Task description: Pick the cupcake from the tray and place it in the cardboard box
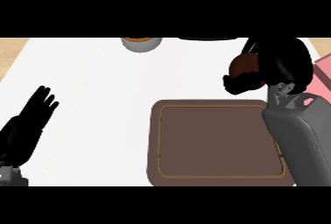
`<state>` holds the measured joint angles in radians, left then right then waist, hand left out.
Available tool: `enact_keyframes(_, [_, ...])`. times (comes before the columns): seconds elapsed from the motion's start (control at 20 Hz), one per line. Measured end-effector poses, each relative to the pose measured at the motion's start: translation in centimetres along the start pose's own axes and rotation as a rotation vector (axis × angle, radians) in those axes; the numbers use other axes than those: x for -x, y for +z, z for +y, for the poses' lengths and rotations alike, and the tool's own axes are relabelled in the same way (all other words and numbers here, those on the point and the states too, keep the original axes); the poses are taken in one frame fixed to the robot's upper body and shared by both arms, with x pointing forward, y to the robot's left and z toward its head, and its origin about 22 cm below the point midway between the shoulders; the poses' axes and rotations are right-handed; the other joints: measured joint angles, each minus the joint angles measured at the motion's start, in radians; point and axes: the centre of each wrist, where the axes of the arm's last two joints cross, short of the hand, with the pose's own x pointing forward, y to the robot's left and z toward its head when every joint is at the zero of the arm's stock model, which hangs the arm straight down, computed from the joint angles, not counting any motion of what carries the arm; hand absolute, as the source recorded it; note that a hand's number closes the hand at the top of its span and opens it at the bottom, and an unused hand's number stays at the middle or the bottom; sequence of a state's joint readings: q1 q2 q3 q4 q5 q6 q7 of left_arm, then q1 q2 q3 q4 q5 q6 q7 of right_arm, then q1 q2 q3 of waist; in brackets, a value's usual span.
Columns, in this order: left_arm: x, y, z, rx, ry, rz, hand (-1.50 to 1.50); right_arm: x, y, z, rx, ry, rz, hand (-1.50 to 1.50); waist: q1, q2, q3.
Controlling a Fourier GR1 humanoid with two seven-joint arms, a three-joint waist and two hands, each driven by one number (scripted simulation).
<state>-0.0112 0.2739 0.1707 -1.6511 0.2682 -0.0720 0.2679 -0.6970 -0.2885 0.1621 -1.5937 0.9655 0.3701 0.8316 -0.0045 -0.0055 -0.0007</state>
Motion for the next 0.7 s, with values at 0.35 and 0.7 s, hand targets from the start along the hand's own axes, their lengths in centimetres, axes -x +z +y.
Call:
enact_keyframes(0.35, [0.2,-0.5,-1.3,-0.003,0.004,-0.005,0.00,0.4,0.2,-6.3,0.213,-0.039,0.106,1.50,0.001,0.002,0.000])
enact_keyframes(0.7, [-0.3,-0.5,-0.8,-0.003,0.002,-0.009,0.00,4.5,-1.4,-9.2,0.276,-0.027,0.226,1.50,0.004,0.004,0.001])
